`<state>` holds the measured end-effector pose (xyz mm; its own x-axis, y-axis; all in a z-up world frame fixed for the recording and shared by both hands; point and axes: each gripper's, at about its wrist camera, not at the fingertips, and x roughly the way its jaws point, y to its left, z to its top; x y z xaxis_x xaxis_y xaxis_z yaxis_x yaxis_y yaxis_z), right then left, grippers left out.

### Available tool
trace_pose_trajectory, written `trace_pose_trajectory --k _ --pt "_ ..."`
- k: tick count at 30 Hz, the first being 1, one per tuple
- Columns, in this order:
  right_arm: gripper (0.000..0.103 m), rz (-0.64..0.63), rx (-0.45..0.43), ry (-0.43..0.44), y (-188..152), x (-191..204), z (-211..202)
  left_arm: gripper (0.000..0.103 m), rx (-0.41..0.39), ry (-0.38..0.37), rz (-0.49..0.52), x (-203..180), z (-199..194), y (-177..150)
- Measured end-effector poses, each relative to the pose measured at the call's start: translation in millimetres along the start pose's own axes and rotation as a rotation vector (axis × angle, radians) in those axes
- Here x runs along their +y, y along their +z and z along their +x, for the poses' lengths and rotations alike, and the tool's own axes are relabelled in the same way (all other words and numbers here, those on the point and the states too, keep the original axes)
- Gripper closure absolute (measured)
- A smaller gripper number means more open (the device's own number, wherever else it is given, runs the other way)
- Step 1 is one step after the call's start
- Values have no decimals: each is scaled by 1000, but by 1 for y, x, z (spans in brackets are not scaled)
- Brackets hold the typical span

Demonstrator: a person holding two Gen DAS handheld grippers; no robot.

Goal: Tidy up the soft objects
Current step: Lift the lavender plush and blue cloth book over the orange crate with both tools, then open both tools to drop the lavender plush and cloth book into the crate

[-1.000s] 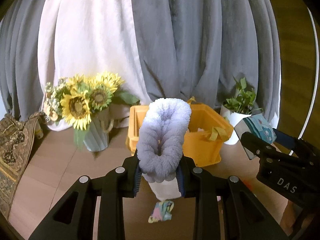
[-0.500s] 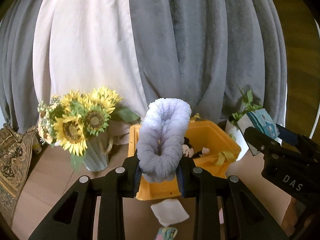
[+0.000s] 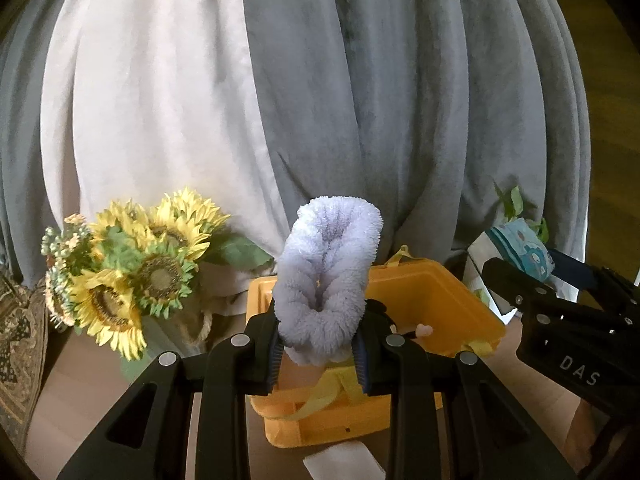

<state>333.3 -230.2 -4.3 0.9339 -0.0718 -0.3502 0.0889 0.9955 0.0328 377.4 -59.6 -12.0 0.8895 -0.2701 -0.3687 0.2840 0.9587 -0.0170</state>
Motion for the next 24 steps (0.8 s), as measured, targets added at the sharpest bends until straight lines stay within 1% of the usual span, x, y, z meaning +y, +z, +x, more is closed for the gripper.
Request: trace_pose_trajectory --k 13,24 --pt "26 1 62 2 -2 -1 55 73 50 -16 12 6 53 0" --pt "26 -3 141 -5 -11 -5 98 72 124 -33 7 9 93 -15"
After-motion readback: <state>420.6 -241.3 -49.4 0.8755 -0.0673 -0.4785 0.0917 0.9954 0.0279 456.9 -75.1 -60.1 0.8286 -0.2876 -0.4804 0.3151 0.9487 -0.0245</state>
